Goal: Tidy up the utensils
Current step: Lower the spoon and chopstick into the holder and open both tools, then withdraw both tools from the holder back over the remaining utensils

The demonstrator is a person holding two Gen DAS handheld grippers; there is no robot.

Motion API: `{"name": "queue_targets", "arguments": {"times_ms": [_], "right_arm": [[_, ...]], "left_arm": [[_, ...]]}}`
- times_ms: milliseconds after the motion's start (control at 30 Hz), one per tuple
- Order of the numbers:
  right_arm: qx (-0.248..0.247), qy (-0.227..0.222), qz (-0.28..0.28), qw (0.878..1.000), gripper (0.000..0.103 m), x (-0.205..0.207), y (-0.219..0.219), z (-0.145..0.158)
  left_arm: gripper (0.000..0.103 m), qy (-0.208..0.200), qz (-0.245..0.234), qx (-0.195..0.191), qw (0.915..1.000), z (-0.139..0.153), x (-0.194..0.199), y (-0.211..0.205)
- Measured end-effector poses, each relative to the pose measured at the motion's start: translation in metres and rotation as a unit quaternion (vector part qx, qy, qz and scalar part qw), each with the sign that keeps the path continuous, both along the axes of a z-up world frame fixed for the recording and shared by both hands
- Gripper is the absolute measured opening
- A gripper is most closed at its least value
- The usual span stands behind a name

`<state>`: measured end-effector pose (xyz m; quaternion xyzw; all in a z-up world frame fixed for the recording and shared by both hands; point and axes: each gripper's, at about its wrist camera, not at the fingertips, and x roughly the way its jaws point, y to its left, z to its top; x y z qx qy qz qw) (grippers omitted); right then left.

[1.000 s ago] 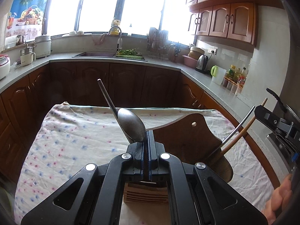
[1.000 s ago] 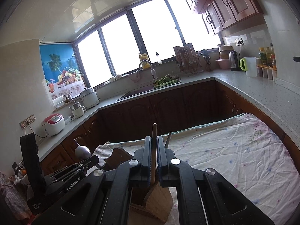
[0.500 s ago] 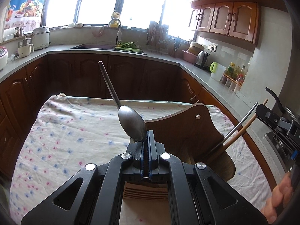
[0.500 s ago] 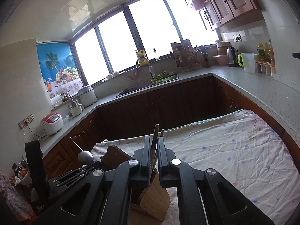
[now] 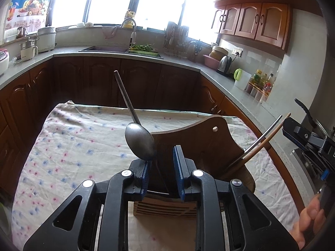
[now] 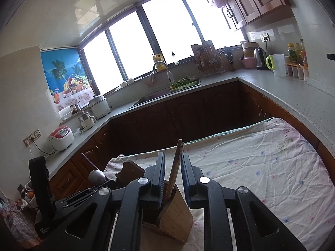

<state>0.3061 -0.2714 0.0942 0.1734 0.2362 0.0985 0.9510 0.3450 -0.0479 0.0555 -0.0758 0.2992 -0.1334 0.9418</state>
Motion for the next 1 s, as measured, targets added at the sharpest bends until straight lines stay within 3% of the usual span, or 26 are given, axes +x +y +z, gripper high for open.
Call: {"name": "queue_targets", "arguments": {"times_ms": [67,133,267,433,567,733,1000], "right_arm": [[0.003,-0.002,0.0,1.0,0.033,-0.003,-0.001,0.002],[0.008,-0.004,0.0,1.0,0.043,-0.007,-0.002,0.003],[0.022,-0.003,0.0,1.0,0.049,-0.015,-0.006,0.004],[0.036,-0.006,0.001,0.999,0.068,-0.033,-0.011,0.003],[0.037,-0.005,0.002,0.999,0.076,-0.048,-0.014,0.001],[0.041,0.008,0.008,0.999,0.087,-0.066,-0.016,-0.007],[0.049,0.025,0.013,0.998,0.096,-0.101,-0.02,-0.021]], "left_arm": [[0.039,-0.009,0.008,0.005,0.9999,0.004,-0.005,0.0],[0.045,-0.015,0.012,0.008,0.9998,0.007,-0.009,0.001],[0.05,-0.019,0.015,0.007,0.9997,0.012,-0.015,0.005],[0.057,-0.023,0.022,0.009,0.9995,0.012,-0.028,0.012],[0.065,-0.017,0.029,0.008,0.9994,0.008,-0.038,0.02],[0.066,-0.002,0.034,0.001,0.9994,-0.001,-0.055,0.033],[0.069,0.015,0.047,-0.012,0.9987,-0.01,-0.095,0.054]]}}
